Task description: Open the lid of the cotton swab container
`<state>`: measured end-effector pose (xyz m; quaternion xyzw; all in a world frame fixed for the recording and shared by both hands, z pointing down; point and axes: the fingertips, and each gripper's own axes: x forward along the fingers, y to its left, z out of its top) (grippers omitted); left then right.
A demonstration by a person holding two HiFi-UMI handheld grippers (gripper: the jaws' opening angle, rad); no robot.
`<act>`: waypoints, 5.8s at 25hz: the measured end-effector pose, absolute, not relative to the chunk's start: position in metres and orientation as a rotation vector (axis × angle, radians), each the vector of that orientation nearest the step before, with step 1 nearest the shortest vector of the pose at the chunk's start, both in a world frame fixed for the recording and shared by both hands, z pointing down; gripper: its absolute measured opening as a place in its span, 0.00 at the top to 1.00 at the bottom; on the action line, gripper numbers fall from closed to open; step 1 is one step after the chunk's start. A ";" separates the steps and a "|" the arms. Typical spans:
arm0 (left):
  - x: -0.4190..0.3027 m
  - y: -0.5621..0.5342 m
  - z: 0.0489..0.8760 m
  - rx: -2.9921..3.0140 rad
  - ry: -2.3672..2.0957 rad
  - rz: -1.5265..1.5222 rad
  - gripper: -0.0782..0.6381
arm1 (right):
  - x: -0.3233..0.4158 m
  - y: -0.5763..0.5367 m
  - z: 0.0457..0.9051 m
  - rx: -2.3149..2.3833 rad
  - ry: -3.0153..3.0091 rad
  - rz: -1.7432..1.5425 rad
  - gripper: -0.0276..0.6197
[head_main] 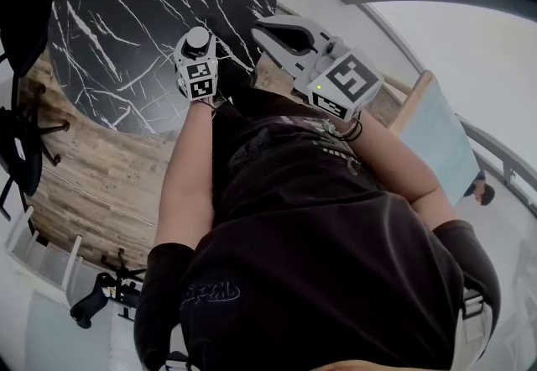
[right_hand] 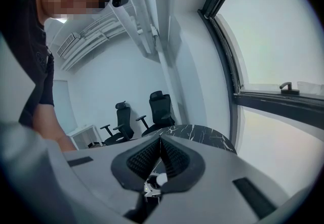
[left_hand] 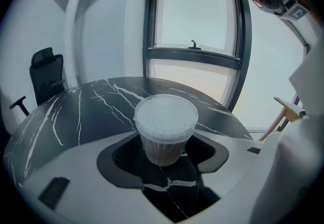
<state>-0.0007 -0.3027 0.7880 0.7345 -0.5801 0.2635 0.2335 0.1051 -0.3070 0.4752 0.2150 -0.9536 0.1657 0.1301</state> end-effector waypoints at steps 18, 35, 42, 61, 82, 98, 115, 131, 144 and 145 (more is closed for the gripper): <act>0.011 -0.310 0.756 2.175 -1.501 0.844 0.52 | 0.123 -0.311 0.475 0.673 -2.769 0.473 0.92; 0.056 -0.321 0.634 2.382 -1.198 0.898 0.52 | 0.157 -0.322 0.459 0.751 -2.805 0.454 0.92; 0.070 -0.312 0.582 2.420 -1.056 0.865 0.52 | 0.173 -0.326 0.448 0.779 -2.817 0.435 0.92; 0.067 -0.273 0.519 2.465 -0.941 0.977 0.52 | 0.149 -0.325 0.428 0.628 -2.930 0.362 0.92; 0.034 -0.237 0.482 2.598 -0.731 0.990 0.52 | 0.051 -0.256 0.401 0.296 -3.009 0.221 0.74; -0.018 -0.207 0.457 2.679 -0.557 1.029 0.52 | -0.041 -0.203 0.388 0.301 -2.944 0.083 0.55; -0.061 -0.171 0.457 2.717 -0.462 1.083 0.52 | -0.089 -0.167 0.396 0.378 -2.932 0.015 0.56; -0.068 -0.157 0.452 2.738 -0.433 1.039 0.53 | -0.095 -0.156 0.392 0.358 -2.907 0.100 0.57; -0.066 -0.153 0.458 2.714 -0.413 0.994 0.53 | -0.092 -0.155 0.403 0.314 -2.835 0.213 0.58; -0.066 -0.154 0.457 2.713 -0.412 0.990 0.53 | -0.091 -0.156 0.405 0.311 -2.818 0.210 0.58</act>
